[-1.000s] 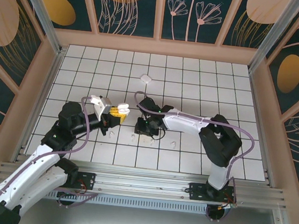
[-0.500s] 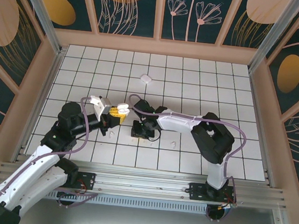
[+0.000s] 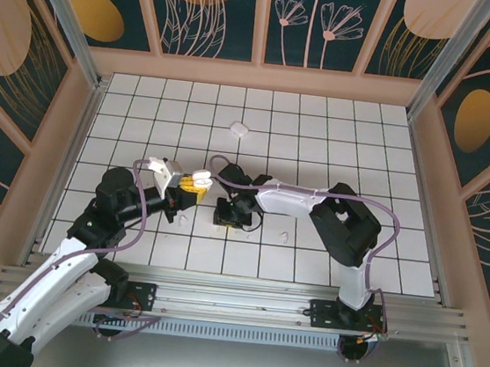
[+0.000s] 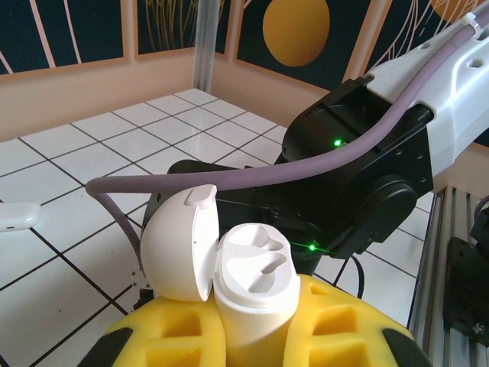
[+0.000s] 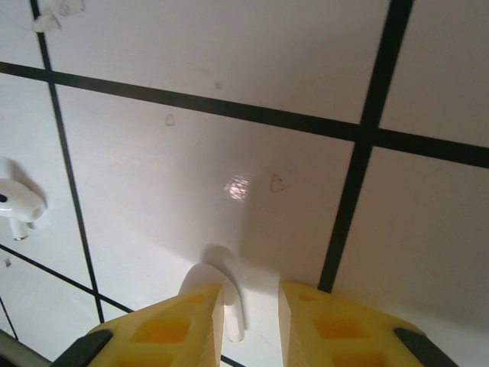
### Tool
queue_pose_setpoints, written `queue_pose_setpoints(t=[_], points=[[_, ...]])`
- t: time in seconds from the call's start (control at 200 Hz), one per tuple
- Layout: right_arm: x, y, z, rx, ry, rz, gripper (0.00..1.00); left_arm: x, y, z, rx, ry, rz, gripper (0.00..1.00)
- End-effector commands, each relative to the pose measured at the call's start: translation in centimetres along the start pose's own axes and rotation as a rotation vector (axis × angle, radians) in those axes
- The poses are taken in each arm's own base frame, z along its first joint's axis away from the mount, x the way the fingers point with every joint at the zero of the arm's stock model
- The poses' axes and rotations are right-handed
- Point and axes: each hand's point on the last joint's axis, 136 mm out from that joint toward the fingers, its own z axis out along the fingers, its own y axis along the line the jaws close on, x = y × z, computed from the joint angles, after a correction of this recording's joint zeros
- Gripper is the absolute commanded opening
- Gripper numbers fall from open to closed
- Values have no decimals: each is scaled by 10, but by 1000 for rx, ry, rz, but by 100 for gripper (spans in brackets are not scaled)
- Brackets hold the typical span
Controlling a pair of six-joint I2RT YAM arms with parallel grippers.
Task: Insert the wireless bluetooth earbuds into the charging case
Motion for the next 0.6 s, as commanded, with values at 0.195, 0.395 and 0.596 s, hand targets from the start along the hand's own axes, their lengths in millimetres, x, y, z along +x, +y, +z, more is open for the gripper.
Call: queue_pose_setpoints(t=[0.195, 0.395, 0.596], points=[[-1, 21, -7, -39, -17, -27, 26, -3, 1, -1, -2, -10, 21, 0], [-1, 23, -8, -35, -27, -41, 26, -4, 0, -1, 0, -12, 22, 0], [-1, 24, -3, -35, -19, -43, 26, -2, 0, -1, 0, -8, 17, 0]])
